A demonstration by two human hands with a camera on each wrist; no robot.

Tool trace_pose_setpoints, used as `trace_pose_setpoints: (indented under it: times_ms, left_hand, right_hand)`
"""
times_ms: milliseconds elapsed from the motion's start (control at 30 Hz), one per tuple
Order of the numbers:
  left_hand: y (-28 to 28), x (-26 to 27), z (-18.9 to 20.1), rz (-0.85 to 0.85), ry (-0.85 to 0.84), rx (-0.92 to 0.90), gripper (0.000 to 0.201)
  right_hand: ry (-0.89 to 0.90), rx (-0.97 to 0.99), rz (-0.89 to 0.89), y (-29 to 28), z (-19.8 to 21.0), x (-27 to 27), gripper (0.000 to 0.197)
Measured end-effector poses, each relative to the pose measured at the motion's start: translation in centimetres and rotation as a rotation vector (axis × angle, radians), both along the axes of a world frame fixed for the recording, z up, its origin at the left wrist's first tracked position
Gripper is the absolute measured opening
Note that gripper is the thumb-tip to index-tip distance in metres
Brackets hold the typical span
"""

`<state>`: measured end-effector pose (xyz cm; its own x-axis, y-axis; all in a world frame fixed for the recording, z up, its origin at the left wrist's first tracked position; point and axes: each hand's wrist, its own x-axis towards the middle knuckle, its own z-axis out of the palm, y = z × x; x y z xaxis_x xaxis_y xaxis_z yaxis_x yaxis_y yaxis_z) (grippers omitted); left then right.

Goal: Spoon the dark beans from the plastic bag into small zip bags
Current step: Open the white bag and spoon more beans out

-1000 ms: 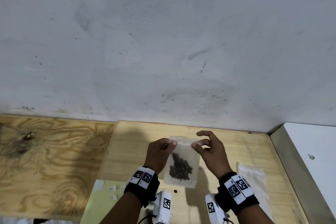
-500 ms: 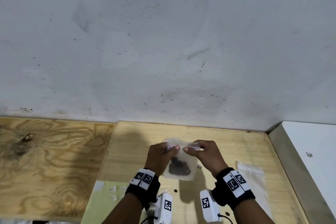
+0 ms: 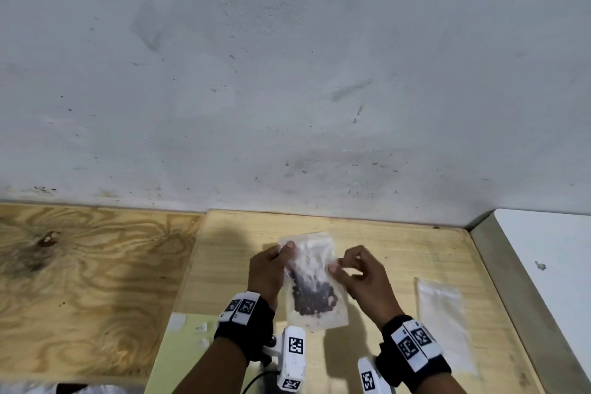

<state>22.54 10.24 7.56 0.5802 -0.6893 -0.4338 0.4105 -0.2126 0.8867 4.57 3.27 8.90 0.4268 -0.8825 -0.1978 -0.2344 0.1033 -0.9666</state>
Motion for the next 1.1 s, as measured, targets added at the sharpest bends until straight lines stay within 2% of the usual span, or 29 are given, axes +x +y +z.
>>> trace_pose_setpoints:
  times_ms: [67, 133, 167, 200, 267, 367, 467, 600, 833, 1100]
  left_hand:
    - [0.6, 0.3, -0.3, 0.017, 0.036, 0.054, 0.021]
    - [1.4, 0.4, -0.5, -0.044, 0.02, 0.096, 0.005]
    - [2.2, 0.4, -0.8, -0.089, 0.013, 0.103, 0.014]
    - [2.8, 0.5, -1.3, -0.136, -0.01, 0.105, 0.033]
    - [4.7, 0.6, -2.4, -0.225, -0.127, 0.148, 0.057]
    - [7.8, 0.6, -4.0, -0.347, -0.275, 0.285, 0.05]
    - [10.7, 0.7, -4.8, -0.464, -0.217, 0.431, 0.039]
    - [13.8, 0.7, -6.1, -0.574, -0.222, 0.549, 0.039]
    - [15.1, 0.1, -7.4, -0.612, -0.429, 0.561, 0.04]
    - [14.8, 0.4, -8.1, -0.679, -0.456, 0.56, 0.039]
  right_hand:
    - [0.074, 0.004, 0.104, 1.5, -1.0, -0.3, 0.016]
    - [0.108, 0.058, 0.063, 2.4, -2.1, -0.4, 0.014]
    - [0.117, 0.092, 0.018, 2.9, -2.6, -0.5, 0.014]
    - [0.121, 0.126, -0.02, 3.2, -3.0, -0.4, 0.014]
    - [0.154, 0.179, -0.023, 4.3, -3.8, -0.3, 0.017]
    - [0.333, 0.184, 0.146, 6.0, -5.1, -0.4, 0.024]
    - [0.533, 0.176, 0.38, 8.1, -6.1, -0.6, 0.028]
    - [0.726, 0.142, 0.607, 10.5, -7.1, -0.5, 0.031]
    - [0.86, 0.02, 0.615, 12.2, -8.3, 0.1, 0.027]
    - [0.88, -0.026, 0.594, 12.5, -8.8, -0.3, 0.03]
